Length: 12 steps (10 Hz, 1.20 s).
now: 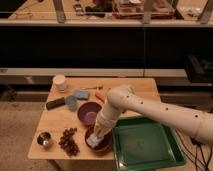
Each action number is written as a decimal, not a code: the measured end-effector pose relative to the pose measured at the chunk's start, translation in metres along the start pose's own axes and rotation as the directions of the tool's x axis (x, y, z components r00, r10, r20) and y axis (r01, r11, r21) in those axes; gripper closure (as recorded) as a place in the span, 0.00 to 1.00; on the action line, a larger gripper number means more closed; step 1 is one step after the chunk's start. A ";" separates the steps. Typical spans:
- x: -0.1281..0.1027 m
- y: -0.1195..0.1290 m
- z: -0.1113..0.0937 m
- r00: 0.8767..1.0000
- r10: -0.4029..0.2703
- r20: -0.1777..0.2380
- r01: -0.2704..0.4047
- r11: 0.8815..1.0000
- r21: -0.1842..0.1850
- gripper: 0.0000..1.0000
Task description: Wipe red bowl with towel
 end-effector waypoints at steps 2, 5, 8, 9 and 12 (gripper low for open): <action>-0.010 -0.046 0.018 0.999 -0.046 0.012 0.046 0.999 0.007 1.00; -0.025 -0.075 0.035 0.997 -0.071 0.037 0.071 0.997 0.018 1.00; -0.030 -0.061 0.039 0.997 -0.046 0.057 0.045 0.999 0.021 1.00; -0.028 -0.046 0.036 0.998 -0.028 0.062 0.026 0.999 0.023 1.00; -0.018 0.016 0.018 0.997 0.050 0.063 -0.052 0.998 0.033 1.00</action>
